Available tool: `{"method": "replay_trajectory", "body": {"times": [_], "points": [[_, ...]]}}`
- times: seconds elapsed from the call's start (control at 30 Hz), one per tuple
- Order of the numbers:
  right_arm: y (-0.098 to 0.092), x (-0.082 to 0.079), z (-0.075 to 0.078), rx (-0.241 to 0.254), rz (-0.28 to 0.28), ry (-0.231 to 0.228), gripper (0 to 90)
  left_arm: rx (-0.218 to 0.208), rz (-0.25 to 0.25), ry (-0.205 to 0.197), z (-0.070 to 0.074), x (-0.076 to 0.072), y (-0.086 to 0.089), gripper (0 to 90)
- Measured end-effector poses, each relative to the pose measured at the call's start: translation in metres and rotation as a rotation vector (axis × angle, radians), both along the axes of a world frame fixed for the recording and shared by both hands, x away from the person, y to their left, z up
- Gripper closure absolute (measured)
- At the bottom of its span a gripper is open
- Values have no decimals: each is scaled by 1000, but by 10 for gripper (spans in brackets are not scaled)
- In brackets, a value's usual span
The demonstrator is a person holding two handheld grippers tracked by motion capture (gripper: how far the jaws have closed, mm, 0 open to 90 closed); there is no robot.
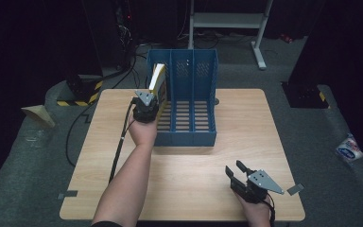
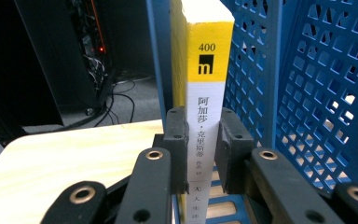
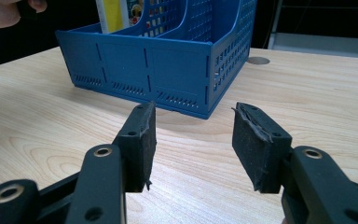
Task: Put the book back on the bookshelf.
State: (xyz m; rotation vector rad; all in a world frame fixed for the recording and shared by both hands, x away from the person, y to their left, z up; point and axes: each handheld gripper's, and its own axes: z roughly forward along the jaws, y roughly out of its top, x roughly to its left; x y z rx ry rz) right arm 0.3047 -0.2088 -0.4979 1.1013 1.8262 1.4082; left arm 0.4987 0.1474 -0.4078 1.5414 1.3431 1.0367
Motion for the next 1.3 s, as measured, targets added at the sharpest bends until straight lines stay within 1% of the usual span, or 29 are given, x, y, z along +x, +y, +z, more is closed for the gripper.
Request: {"method": "replay_trajectory", "body": {"times": [0.13, 0.23, 0.27, 0.33, 0.4, 0.5, 0.63, 0.7, 0.83, 0.97, 1.17, 1.23, 1.27, 1.3], "points": [[0, 1, -1, -1, 0, 4, 493, -1, 11, -21, 1, 3, -3, 770], [0, 1, -1, -3, 1, 6, 493, -6, 22, -27, 2, 6, -3, 771], [0, 1, -1, -3, 1, 9, 493, -15, 26, -29, 3, 7, -4, 771], [-1, 1, -1, -2, 0, 6, 494, -7, 30, -30, 5, 11, -3, 771], [-1, 1, -1, 0, 0, 8, 494, -12, 37, -31, 7, 13, -2, 771], [-1, 1, -2, 1, -2, 10, 494, -13, 37, -36, 5, 13, -2, 771], [-1, 1, -2, 1, 0, 9, 494, -2, 22, -42, 1, 9, -2, 769], [0, 1, -2, 1, 2, 10, 494, 3, 15, -39, 0, 7, -1, 769], [2, 0, -1, 1, 4, 7, 494, -2, 4, -33, -2, 3, 0, 768], [3, 1, -2, -4, 6, 8, 494, -8, -13, -15, -3, 0, 5, 765], [3, 0, -2, -2, 6, 11, 494, -14, -19, -10, -4, -2, 8, 759], [3, 0, -2, -1, 6, 10, 494, -15, -29, -6, -4, -2, 9, 741], [3, 0, -2, -1, 6, 11, 494, -8, -35, 3, -5, -2, 9, 741], [3, 0, -2, -2, 8, 10, 494, -12, -42, 16, -7, -2, 10, 718]]}}
